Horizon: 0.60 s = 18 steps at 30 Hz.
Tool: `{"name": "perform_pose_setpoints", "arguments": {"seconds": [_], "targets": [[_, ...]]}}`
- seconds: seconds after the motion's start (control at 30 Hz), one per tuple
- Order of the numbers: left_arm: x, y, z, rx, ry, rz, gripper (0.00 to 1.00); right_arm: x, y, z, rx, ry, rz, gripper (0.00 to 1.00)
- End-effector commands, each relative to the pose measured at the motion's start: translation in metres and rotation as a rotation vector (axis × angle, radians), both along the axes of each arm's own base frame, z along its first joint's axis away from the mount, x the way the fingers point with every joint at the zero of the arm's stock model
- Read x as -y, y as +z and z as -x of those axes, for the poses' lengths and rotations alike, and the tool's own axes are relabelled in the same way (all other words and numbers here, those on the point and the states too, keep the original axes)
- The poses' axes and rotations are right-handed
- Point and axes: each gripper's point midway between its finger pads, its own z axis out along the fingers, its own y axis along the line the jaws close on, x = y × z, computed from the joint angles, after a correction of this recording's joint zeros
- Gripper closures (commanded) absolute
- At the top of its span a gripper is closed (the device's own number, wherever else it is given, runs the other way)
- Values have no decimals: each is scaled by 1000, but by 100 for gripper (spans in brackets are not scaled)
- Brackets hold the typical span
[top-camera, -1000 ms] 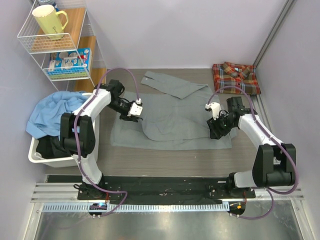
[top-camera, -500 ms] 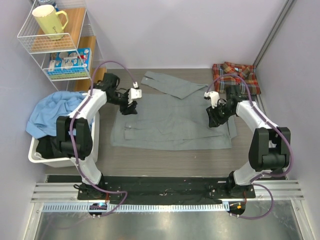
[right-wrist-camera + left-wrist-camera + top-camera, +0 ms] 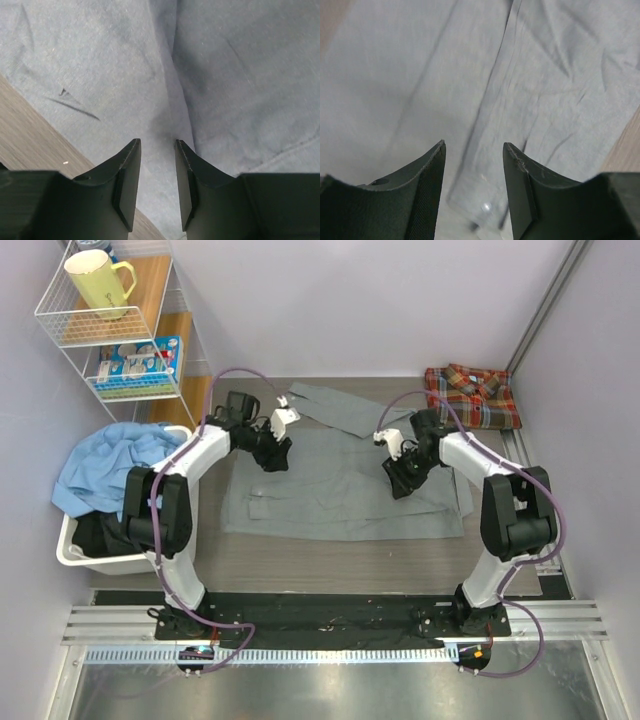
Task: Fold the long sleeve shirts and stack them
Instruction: Fold the shirt
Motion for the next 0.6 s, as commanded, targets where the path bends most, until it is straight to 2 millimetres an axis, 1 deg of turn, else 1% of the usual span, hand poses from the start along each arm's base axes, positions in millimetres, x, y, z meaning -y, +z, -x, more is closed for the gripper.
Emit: {"name": "perform_pose_setpoints", "arguments": {"seconds": [0.0, 0.03, 0.07, 0.13, 0.17, 0.23, 0.27, 0.3, 0.4, 0.53, 0.57], "targets": [[-30, 9, 11, -37, 183, -16, 50, -6, 4, -25, 60, -6, 27, 63], [-38, 6, 17, -46, 202, -24, 50, -7, 1, -26, 53, -2, 32, 66], [-43, 3, 20, -53, 216, -31, 50, -6, 1, -29, 58, -3, 34, 75], [-55, -1, 24, -71, 262, -50, 50, -4, 0, -33, 64, -6, 50, 83], [-60, -6, 30, -90, 273, -61, 50, -4, 0, -36, 68, -6, 56, 90], [-74, -11, 32, -94, 307, -88, 52, 0, 0, -40, 79, -8, 82, 96], [-78, -16, 37, -102, 311, -100, 52, 1, -2, -42, 83, -8, 91, 99], [-85, -22, 40, -113, 321, -116, 52, 4, -3, -45, 91, -4, 111, 99], [-92, -27, 45, -127, 327, -127, 52, 7, -1, -52, 101, -9, 116, 99], [-96, -30, 48, -129, 329, -130, 52, 7, 4, -53, 114, 5, 103, 99], [-97, -30, 48, -126, 327, -132, 52, 5, 8, -49, 89, 16, 86, 99]]}}
